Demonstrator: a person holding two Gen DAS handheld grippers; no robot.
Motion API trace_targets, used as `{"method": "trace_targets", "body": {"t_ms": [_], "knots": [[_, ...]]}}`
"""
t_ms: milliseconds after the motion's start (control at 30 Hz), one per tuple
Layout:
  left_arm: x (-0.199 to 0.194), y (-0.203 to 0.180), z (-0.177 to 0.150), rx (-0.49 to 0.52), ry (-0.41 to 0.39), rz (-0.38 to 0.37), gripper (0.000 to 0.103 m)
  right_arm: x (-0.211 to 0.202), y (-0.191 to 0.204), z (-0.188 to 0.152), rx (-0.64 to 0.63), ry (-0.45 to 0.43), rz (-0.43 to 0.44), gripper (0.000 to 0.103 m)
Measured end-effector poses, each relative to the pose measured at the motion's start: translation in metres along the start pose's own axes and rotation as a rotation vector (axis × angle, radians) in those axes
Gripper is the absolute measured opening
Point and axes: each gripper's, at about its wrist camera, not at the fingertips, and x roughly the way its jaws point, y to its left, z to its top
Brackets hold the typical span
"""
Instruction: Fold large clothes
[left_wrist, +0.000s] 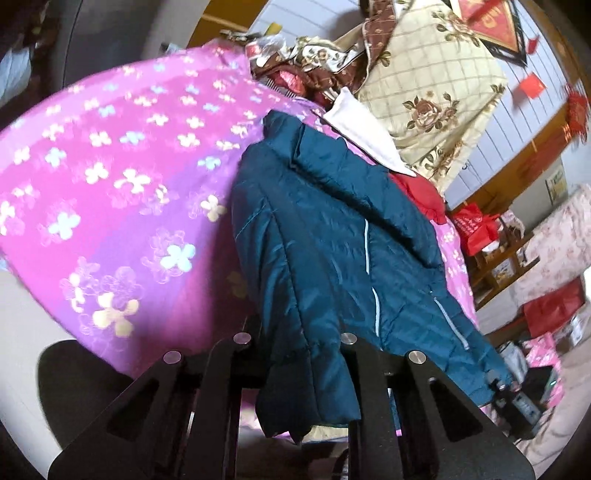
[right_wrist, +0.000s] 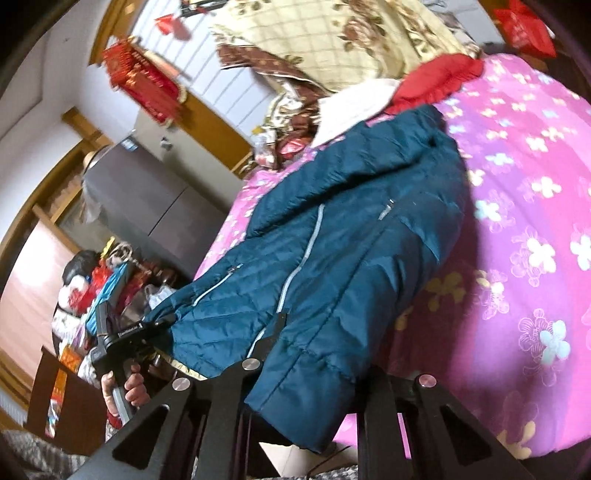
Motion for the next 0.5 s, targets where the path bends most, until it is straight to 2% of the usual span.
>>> {"method": "trace_targets", "body": {"t_ms": [300, 500], "knots": [[0.000, -0.001, -0.002, 0.022, -0.006, 0.040, 0.013, 0.002, 0.007, 0.010, -0.009, -0.020, -0.004, 0.013], [0.004, -0.023, 0.026, 0.101, -0.058, 0.060, 0.013, -0.001, 0.017, 0.049, -0.051, -0.072, -0.021, 0.013]]}}
